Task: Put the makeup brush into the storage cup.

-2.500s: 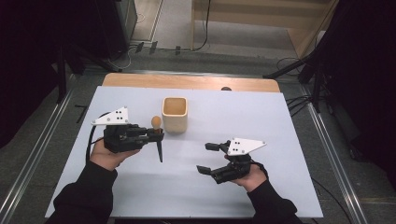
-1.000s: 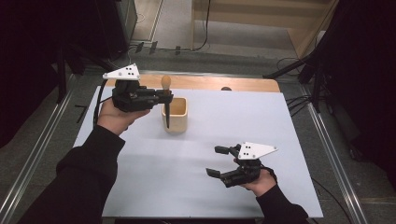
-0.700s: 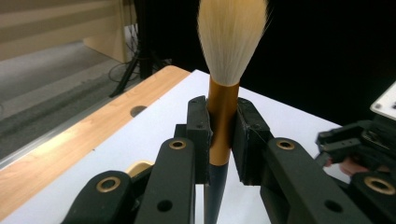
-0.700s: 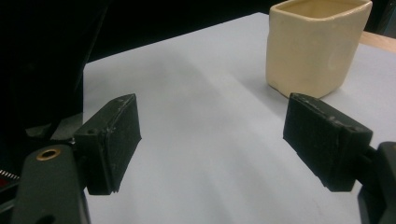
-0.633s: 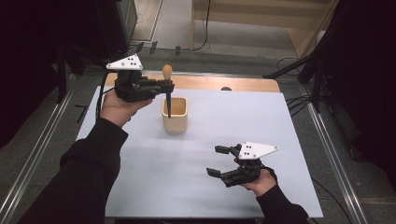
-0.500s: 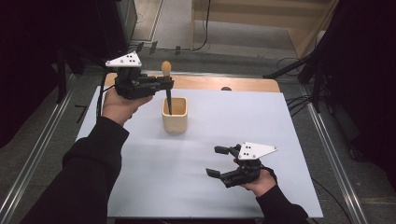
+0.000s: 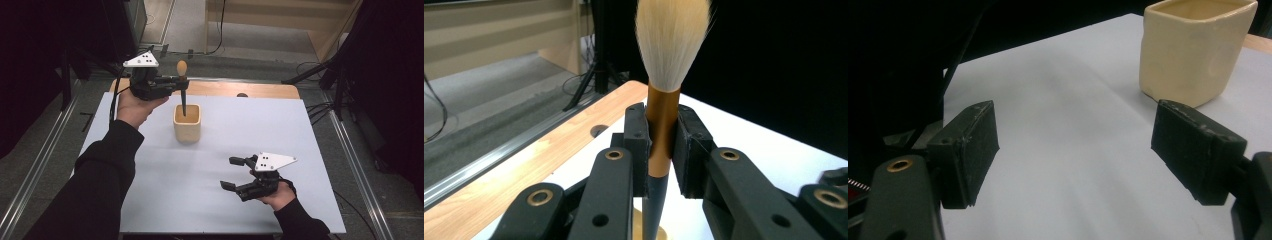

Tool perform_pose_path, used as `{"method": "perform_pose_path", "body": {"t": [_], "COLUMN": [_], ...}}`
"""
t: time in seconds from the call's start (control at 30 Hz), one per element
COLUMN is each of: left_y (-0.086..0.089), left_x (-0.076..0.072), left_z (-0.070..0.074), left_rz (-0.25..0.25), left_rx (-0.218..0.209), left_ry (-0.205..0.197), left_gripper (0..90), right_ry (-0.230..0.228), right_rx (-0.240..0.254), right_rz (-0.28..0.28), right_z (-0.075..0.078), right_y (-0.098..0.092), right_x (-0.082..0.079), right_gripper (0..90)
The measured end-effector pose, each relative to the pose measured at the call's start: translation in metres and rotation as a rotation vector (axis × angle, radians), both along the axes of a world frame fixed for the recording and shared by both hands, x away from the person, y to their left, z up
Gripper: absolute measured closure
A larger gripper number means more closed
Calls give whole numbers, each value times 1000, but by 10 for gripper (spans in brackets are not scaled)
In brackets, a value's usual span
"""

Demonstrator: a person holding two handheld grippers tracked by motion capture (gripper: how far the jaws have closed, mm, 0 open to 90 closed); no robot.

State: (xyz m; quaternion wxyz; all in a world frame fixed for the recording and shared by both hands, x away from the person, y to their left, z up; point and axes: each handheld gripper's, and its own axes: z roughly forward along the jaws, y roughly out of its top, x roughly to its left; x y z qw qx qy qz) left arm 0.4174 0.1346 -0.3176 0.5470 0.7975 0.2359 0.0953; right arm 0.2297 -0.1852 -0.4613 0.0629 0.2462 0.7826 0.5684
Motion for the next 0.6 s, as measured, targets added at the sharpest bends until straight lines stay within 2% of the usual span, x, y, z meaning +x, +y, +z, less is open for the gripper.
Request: {"method": "perform_pose_path", "body": {"t": [0.13, 0.6], "left_y": [-1, 4], "left_x": [2, 12], "left_z": [-6, -35], "left_rz": [12, 53], "left_rx": [-15, 14], "left_ry": [3, 22], "left_gripper": [794, 794], "right_ry": [-4, -2], "right_rx": [1, 1], "right_rz": [4, 10], "right_z": [0, 0], "right_y": [0, 1], "right_x": [-1, 0], "right_gripper": [199, 199]}}
